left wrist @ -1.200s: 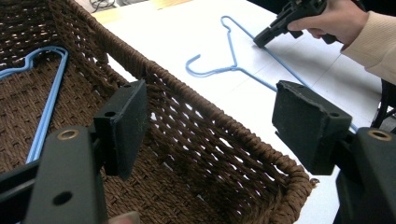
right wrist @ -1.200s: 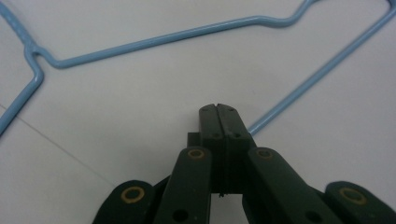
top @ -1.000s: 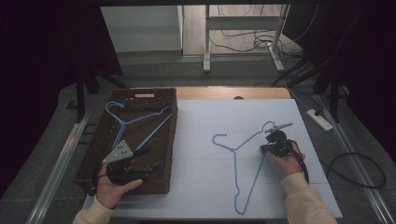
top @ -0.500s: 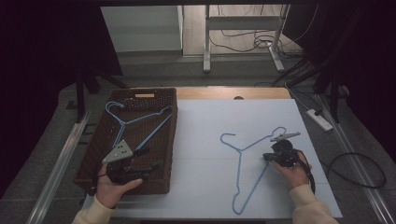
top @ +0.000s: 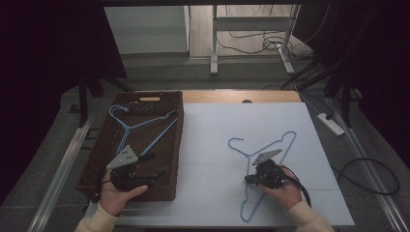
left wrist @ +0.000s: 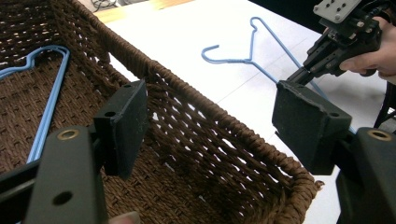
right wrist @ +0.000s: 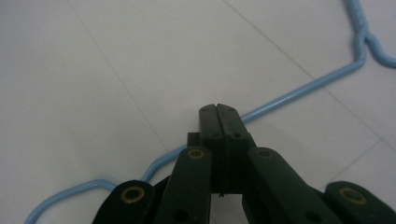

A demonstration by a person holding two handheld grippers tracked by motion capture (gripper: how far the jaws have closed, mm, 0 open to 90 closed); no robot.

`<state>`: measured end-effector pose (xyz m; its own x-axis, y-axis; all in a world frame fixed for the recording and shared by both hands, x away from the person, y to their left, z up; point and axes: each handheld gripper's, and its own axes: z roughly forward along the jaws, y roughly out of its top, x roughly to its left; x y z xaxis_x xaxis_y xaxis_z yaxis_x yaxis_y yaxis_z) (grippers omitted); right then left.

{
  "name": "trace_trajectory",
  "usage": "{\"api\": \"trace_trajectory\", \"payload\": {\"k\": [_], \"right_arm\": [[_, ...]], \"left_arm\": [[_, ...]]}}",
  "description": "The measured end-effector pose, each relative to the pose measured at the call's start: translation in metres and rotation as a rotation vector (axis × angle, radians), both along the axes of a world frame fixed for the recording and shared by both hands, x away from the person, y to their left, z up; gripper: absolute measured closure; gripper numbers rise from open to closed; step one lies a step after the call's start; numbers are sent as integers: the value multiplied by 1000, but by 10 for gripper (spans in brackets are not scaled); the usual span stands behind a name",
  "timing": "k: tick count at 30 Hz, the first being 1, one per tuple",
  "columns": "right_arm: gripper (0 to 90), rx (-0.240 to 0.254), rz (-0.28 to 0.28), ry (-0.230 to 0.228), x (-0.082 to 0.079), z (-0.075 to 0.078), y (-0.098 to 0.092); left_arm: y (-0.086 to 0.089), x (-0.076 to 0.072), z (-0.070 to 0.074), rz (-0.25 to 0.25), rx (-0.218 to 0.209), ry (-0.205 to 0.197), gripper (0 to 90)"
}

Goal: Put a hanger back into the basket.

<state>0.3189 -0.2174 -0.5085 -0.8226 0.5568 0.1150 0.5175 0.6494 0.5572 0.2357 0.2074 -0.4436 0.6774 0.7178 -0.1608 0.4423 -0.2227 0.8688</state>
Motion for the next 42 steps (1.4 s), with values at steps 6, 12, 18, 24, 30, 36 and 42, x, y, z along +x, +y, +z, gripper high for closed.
{"api": "trace_trajectory", "payload": {"k": [6,12,18,24,30,36,42], "right_arm": [[900,19,10,11,-3,-2,2],[900,25,32,-3,-4,-3,13],[900,29,56,-11,0,-4,28],[900,33,65,-21,4,-6,38],[900,45,64,-29,8,-7,47],[900,50,63,-36,9,-8,50],[900,52,63,-39,9,-8,50]], "left_arm": [[-1,0,0,-1,1,0,278],[-1,0,0,-1,4,-1,278],[-1,1,0,0,4,0,278],[-1,1,-1,-1,3,1,278],[-1,1,-1,-1,4,2,278],[-1,1,-1,-2,4,2,278],[-1,1,-1,-3,4,2,278]]}}
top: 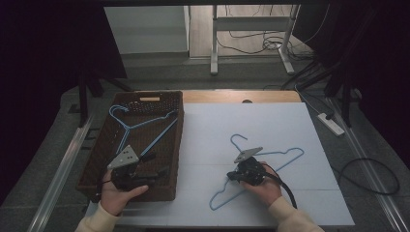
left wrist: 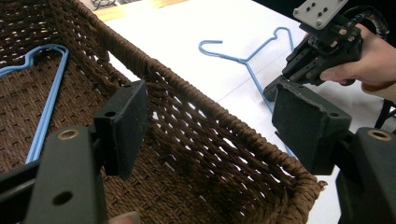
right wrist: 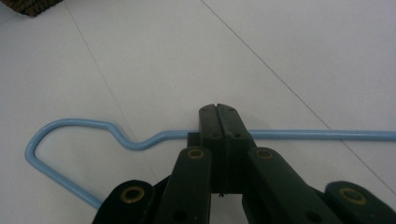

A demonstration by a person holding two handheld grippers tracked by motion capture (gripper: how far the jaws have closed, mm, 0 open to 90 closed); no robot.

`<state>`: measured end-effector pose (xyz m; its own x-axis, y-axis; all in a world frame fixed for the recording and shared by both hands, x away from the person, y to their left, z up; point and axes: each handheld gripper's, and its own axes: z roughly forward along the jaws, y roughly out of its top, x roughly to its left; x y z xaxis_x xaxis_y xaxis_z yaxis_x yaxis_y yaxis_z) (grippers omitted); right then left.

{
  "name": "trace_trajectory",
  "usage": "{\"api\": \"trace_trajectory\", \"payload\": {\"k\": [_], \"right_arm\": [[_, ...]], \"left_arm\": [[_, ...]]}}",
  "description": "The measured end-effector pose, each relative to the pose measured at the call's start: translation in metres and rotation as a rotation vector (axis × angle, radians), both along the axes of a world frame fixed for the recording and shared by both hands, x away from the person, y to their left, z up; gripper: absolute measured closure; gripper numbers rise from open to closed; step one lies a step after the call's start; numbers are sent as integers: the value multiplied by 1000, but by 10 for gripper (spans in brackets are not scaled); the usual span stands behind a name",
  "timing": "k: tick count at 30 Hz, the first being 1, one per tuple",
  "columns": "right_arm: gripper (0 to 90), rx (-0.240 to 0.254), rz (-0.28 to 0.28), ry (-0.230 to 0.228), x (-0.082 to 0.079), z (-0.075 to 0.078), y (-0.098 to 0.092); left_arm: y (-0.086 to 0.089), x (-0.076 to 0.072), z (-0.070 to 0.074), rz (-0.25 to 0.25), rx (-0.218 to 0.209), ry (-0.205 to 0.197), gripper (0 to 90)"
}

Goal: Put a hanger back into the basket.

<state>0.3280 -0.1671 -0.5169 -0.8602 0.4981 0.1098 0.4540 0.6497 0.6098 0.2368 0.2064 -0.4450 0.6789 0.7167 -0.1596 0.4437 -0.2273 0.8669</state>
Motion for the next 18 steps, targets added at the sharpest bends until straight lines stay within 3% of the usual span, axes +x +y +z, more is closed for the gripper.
{"api": "trace_trajectory", "payload": {"k": [3,9,13,18], "right_arm": [[900,-2,-7,-13,1,2,-1],[900,22,-105,-68,17,20,-22],[773,29,-210,-83,41,29,-37],[629,-7,-269,-29,68,29,-38]], "left_arm": [[0,0,0,-1,0,0,278],[1,0,1,3,-3,-2,277],[0,0,0,3,-3,-2,277],[0,0,0,2,-3,1,277]]}}
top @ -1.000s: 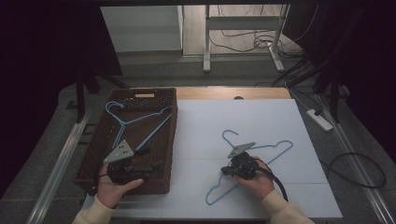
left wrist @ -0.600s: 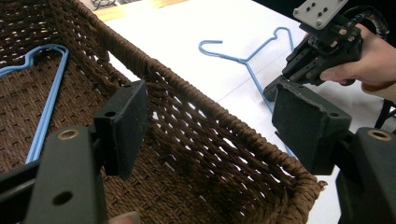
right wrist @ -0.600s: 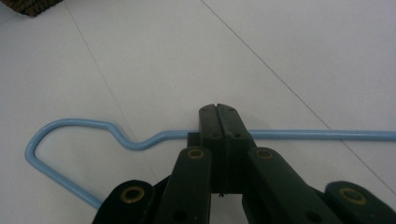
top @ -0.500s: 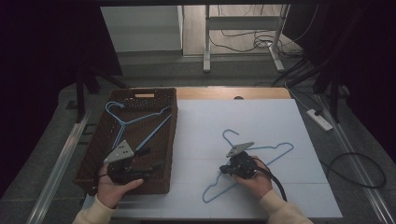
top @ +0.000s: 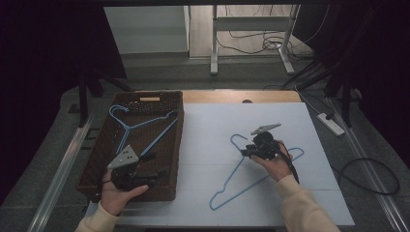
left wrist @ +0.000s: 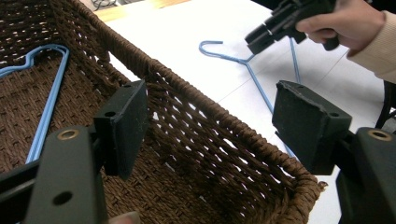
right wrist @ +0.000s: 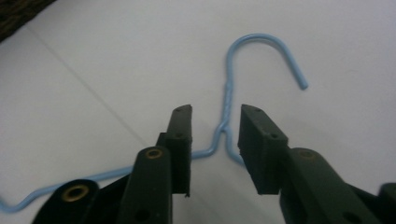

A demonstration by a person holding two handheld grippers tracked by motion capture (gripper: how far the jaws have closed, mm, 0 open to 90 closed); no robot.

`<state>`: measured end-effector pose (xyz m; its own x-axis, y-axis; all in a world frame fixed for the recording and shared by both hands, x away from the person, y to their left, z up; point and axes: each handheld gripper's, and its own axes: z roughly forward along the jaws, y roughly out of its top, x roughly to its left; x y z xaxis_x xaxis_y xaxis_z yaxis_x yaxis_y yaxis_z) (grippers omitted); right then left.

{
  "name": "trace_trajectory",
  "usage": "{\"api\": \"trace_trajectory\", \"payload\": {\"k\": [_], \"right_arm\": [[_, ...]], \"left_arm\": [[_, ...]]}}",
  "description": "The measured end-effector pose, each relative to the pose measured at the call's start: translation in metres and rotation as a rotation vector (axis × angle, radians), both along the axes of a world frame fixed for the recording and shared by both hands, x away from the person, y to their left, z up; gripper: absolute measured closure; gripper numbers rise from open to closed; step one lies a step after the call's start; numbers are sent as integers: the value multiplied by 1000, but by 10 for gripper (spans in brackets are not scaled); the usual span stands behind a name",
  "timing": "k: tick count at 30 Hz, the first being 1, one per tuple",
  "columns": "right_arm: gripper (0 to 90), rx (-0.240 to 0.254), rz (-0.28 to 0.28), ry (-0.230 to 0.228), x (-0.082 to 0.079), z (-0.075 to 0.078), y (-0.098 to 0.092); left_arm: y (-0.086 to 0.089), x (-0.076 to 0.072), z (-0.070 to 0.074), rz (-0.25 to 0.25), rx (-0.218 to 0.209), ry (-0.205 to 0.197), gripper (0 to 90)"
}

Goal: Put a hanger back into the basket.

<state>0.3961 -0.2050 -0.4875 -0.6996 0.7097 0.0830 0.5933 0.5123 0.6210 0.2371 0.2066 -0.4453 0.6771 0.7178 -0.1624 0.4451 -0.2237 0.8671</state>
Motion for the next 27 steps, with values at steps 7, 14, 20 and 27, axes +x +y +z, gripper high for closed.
{"api": "trace_trajectory", "payload": {"k": [7,14,20,27], "right_arm": [[539,-92,-18,72,26,-10,17],[636,-216,-10,101,34,-15,37],[814,-277,-51,138,34,-12,51],[862,-311,-108,175,37,-11,58]], "left_arm": [[0,0,0,0,-3,-1,277],[0,0,0,-3,-1,-3,277],[0,-1,1,-5,-1,-5,277],[-2,-1,1,-9,1,-7,277]]}}
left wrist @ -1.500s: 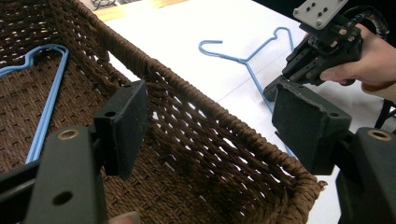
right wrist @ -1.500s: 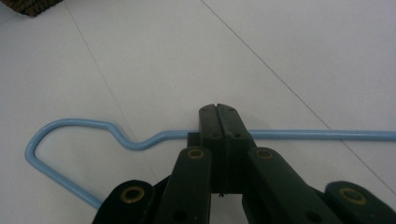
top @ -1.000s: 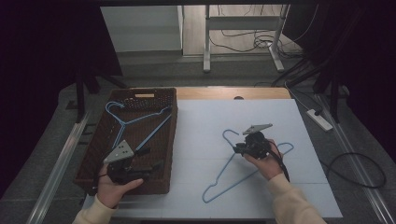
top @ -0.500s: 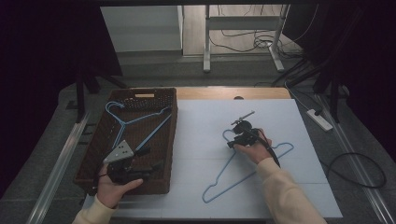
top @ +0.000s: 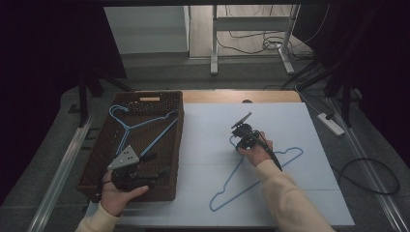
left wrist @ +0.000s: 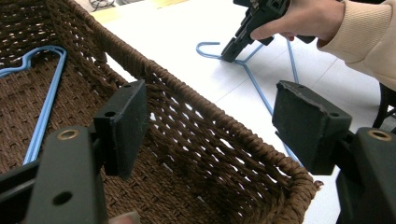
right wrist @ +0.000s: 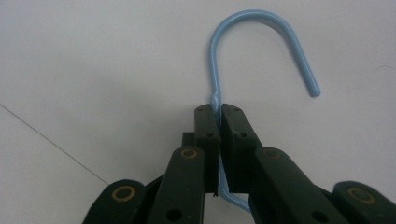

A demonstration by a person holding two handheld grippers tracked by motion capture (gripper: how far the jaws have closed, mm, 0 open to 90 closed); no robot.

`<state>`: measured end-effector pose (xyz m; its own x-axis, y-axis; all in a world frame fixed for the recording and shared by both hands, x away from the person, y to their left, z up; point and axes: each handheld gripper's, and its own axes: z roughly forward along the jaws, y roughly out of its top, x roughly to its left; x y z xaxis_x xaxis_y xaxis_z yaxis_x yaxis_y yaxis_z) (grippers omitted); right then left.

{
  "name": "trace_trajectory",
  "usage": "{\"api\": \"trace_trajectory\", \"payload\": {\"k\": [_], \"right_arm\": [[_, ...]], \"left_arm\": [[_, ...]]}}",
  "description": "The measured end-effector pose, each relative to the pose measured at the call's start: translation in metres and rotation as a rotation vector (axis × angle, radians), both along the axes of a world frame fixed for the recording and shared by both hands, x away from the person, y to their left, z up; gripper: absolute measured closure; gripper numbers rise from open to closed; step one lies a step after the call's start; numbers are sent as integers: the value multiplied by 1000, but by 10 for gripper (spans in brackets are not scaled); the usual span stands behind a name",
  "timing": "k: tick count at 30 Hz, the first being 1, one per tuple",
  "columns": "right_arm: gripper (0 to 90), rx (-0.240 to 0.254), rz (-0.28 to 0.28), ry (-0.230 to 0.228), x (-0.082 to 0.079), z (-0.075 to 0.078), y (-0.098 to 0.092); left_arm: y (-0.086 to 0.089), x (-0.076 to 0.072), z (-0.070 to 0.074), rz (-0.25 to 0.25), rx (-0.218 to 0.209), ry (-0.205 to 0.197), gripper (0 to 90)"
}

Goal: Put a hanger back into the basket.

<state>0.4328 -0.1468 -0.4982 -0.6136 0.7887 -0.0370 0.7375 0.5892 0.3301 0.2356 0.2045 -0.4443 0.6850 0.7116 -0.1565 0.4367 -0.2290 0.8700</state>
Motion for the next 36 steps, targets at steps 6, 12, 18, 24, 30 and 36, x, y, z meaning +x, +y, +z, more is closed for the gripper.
{"api": "trace_trajectory", "payload": {"k": [6,12,18,24,30,36], "right_arm": [[863,48,-14,-21,-4,0,-7],[863,84,-10,-85,-11,12,-13],[863,115,-5,-122,-17,21,-17],[863,136,-3,-146,-20,23,-20],[863,149,0,-156,-22,25,-22],[863,154,7,-165,-23,26,-22]], "left_arm": [[-4,0,1,-10,1,0,277],[-17,2,7,-34,5,-1,277],[-47,6,16,-75,27,30,275],[-94,12,12,-139,70,97,276],[-133,23,2,-180,141,146,274],[-171,34,-14,-203,248,197,277]]}}
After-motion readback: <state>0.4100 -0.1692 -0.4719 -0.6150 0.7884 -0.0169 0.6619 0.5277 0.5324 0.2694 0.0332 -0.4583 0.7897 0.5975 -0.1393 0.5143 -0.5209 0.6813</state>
